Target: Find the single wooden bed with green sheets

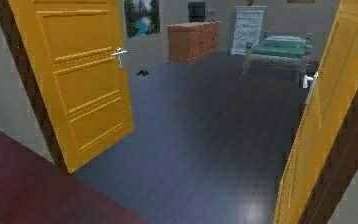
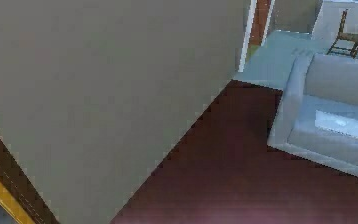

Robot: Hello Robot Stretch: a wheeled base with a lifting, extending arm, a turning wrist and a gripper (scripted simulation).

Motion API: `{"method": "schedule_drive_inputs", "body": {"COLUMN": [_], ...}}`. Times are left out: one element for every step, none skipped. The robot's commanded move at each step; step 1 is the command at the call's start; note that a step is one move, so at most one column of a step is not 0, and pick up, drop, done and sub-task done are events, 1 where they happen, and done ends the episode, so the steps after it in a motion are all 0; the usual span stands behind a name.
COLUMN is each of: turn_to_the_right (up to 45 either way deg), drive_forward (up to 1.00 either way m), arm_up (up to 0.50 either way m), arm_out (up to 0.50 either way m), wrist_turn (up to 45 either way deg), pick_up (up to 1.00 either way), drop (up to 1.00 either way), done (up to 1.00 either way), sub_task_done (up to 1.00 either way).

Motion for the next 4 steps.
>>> {"method": "schedule_drive_inputs", "body": {"turn_to_the_right": [0.0, 12.0, 0.0, 0.0], "drive_forward": [0.6, 0.0, 1.0, 0.55], "arm_up": [0.0, 0.0, 0.0, 0.0], "arm_out": [0.0, 0.0, 0.0, 0.0], "wrist_turn": [0.0, 0.0, 0.0, 0.0], "pick_up": [0.0, 0.0, 0.0, 0.0], "drop": [0.0, 0.0, 0.0, 0.0], "done": [0.0, 0.0, 0.0, 0.0], "sub_task_done": [0.0, 0.0, 0.0, 0.0]}}
